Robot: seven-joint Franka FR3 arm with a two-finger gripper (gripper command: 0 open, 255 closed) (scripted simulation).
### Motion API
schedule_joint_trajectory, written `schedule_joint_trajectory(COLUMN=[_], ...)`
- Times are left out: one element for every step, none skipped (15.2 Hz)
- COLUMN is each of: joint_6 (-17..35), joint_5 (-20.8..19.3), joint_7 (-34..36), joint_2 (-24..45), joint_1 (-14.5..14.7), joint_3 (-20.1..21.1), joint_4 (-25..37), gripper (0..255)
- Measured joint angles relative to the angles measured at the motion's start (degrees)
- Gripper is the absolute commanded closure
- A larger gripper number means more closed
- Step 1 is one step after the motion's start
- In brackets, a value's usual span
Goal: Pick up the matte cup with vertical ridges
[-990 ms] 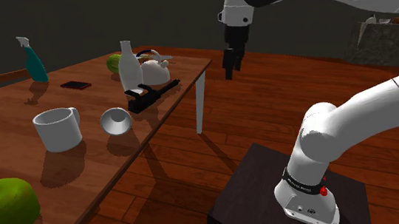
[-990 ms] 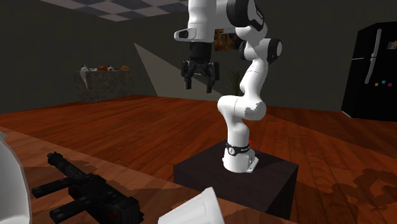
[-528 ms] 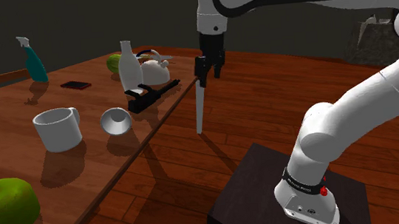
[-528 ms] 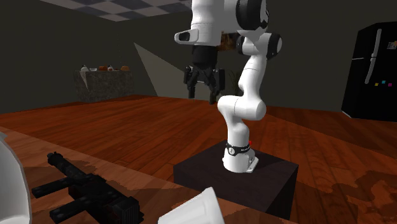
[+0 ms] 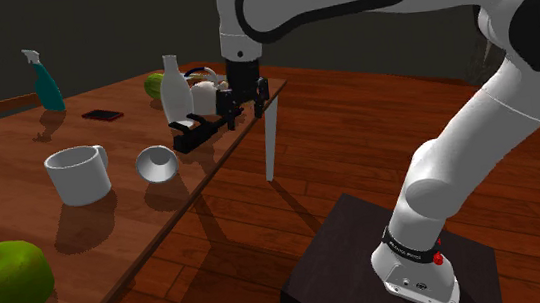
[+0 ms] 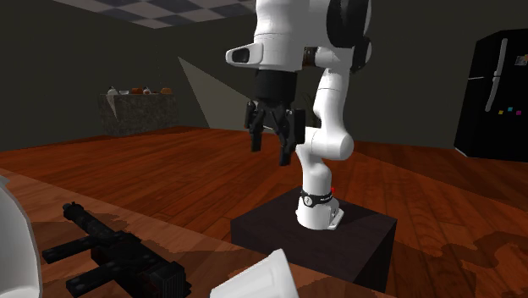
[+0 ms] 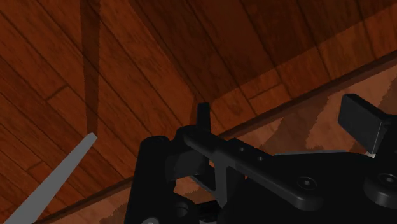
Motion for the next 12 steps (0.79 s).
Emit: schedule_joint_trajectory(joint_6=[0.9,1.6,2.6,2.8,3.2,3.5,3.5,3.7,3.7,3.5,3.1,3.1], joint_5=[-0.4,-1.0,-1.6,-2.3,-3.3,-4.4,-5.4,-6.5,-7.6,-8.8,-10.2,-11.4], joint_7=[1.8,4.0,6.2,8.4,10.5,12.6,14.6,16.7,18.8,20.7,22.8,24.6], joint_2=[1.7,4.1,6.1,8.3,10.9,13.5,15.8,18.3,20.4,23.0,25.7,28.3], joint_1=[-0.2,-0.3,-0.4,-0.4,-0.5,-0.5,-0.4,-0.2,0.1,0.5,1.0,1.6], joint_3=[0.7,1.8,2.6,3.5,4.3,4.9,5.5,6.0,6.4,6.7,7.0,7.0], joint_4=[0.9,2.6,3.6,5.5,7.6,9.8,12.0,14.1,16.0,18.7,21.5,23.8], gripper=[0,0,0,0,0,0,0,0,0,0,0,0])
